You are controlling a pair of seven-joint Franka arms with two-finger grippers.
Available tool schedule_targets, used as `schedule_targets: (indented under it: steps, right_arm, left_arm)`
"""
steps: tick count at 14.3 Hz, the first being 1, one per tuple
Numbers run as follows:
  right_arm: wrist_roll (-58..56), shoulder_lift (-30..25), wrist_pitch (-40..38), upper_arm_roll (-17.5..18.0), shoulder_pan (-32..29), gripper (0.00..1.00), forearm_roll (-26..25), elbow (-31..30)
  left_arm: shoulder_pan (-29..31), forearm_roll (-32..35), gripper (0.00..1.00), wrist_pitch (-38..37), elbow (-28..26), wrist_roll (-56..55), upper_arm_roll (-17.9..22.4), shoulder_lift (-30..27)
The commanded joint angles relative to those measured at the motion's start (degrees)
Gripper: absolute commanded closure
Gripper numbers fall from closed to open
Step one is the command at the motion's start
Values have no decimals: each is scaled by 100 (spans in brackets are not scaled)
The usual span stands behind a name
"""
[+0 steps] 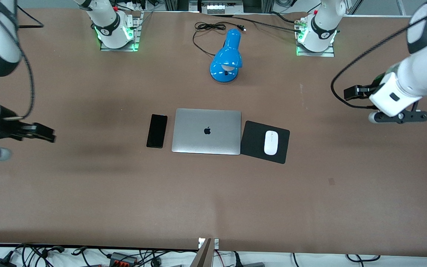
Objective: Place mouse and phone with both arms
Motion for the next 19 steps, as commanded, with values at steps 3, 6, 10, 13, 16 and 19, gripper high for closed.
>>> schedule_targets:
  steps: [3,6,10,13,16,19]
  right_arm:
    - [-612,-316,-79,-404,38,0,80,-5]
    - [-534,-614,-61,-395,38,0,89,-311]
    - [-524,-1597,745,-404,12,0,89,-1926]
    - [-524,-2170,1020,-404,12,0,81,-2815]
    - [-524,-2303,994,-404,3,0,89,-3002]
    - [-524,-2303,950,-412,3,0,142,-2984]
  left_arm:
    - [612,-316,0,662,-779,115,15,-715]
    - [612,-342,0,513,-506,482,15,-566]
    - [612,-615,0,505,-383,827,15,-601]
    - [612,-597,0,496,-216,774,15,-574]
    - [604,-553,0,487,-145,765,-29,-557]
    - [612,-553,0,478,-145,765,-29,-557]
